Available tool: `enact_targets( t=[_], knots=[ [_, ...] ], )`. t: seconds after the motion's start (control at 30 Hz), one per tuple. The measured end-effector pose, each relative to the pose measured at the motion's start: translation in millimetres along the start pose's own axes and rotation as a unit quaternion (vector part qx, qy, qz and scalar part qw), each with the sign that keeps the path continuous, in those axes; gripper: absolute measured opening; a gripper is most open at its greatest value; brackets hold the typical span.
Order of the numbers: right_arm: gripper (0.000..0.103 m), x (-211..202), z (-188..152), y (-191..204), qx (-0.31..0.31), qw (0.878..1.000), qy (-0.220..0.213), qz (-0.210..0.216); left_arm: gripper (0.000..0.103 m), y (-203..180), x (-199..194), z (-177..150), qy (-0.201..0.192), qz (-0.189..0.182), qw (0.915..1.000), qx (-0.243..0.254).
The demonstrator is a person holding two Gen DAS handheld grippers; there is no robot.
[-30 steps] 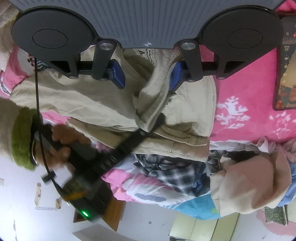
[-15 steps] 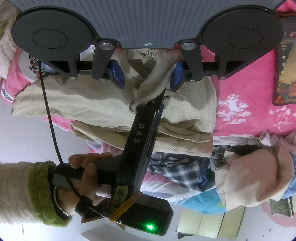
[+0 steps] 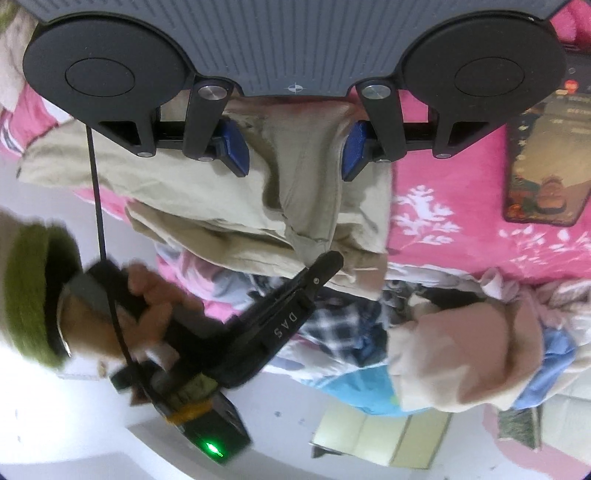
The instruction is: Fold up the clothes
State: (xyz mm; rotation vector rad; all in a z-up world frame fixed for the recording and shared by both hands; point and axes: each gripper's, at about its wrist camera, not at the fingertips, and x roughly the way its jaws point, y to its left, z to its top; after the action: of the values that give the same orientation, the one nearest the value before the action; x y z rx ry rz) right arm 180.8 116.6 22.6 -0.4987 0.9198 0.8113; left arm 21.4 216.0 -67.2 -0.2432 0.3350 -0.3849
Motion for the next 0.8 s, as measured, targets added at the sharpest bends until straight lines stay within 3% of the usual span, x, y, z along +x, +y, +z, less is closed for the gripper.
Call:
enact_targets(
  t=[0.17,0.4,0.6,0.8],
  knots=[
    [0.009,26,-8,-8,0.058,0.997,-0.056,0.007,0.054,13,-5,2,-0.009,0.023,0.9991,-0.035],
    [0.009,70,-16,-12,0.074,0.994,-0.078,-0.001,0.057,23,-6,2,-0.009,0.040,0.9975,-0.058],
    [0.009,53,-18,-18,0.099,0.986,-0.133,0.013,0.057,25,-8,2,-0.013,0.042,0.9971,-0.062],
    [0.010,74,-18,-18,0.104,0.986,-0.129,0.030,0.057,24,-5,2,-0.009,0.049,0.9971,-0.058]
  ],
)
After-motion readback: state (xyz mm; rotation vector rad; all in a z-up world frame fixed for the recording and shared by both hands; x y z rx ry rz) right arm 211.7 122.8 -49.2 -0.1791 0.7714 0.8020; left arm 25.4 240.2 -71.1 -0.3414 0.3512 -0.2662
